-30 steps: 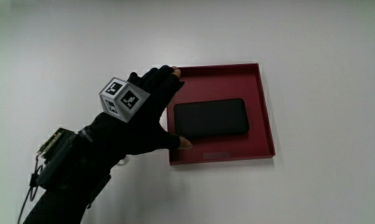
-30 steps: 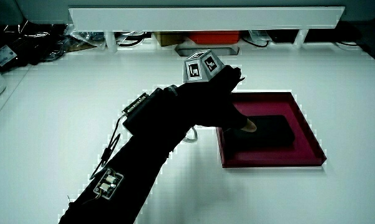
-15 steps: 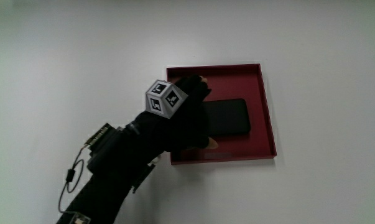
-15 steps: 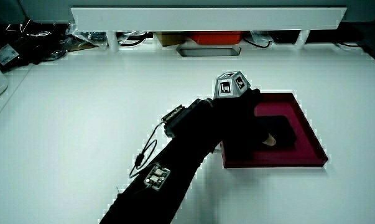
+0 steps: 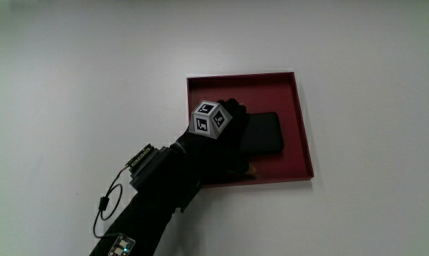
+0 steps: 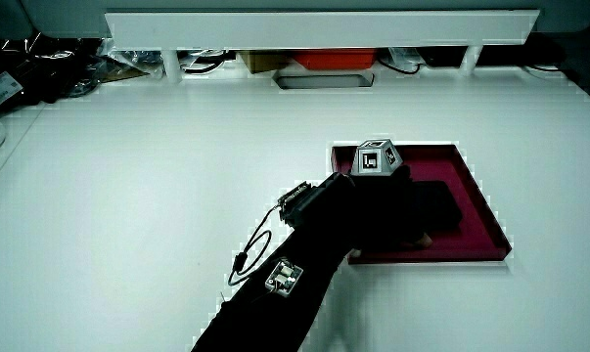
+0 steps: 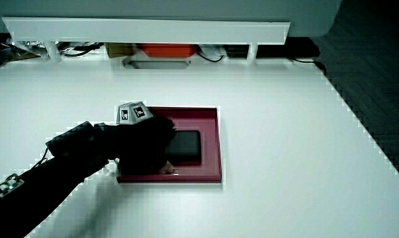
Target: Pick battery from plate
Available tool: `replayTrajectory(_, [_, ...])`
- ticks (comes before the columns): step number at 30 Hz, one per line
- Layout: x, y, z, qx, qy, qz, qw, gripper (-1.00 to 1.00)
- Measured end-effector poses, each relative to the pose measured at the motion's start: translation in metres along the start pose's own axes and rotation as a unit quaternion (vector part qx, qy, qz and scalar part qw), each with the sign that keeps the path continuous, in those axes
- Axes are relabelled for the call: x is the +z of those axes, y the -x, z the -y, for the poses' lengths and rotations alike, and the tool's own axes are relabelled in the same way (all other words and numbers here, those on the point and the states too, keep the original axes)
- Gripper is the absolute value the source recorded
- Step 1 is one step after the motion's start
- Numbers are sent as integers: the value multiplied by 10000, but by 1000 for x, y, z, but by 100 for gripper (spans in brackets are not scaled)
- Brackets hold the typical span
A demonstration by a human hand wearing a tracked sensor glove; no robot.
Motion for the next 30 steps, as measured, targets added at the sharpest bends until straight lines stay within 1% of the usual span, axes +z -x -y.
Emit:
replayTrajectory(1, [-2,1,-2,54,30,18,10000,0])
replayTrajectory(3, [-3,2,-4,54,-25,-26,10000,0])
replayTrajectory(4, [-4,2,-5,46,1,-45,10000,0])
replayTrajectory(5, [-4,2,-5,105,28,-77,9999,0])
replayTrajectory(7, [-3,2,-6,103,0,-44,9999,0])
replayTrajectory(11, [-4,1,-9,176,-16,-165,9997,0])
replayTrajectory(13, [-4,0,-8,249,-42,-180,9995,0])
replayTrajectory(15, [-5,0,-9,244,-146,-228,9993,0])
replayTrajectory(16, [-4,-1,-8,248,-147,-205,9994,5])
replayTrajectory(17, [-4,-2,-7,202,-202,-255,9993,11])
replayTrajectory(18, [-4,-2,-8,191,-228,-208,9993,16])
replayTrajectory(22, [-3,-5,-6,191,-375,-327,9986,37])
replayTrajectory(25, [-2,-5,-4,201,-510,-274,9981,53])
replayTrajectory(26, [-2,-5,-4,169,-561,-277,9979,58])
replayTrajectory(27, [-1,-6,-3,164,-547,-237,9981,63])
replayTrajectory(30, [-3,-4,-1,65,-700,-241,9972,79])
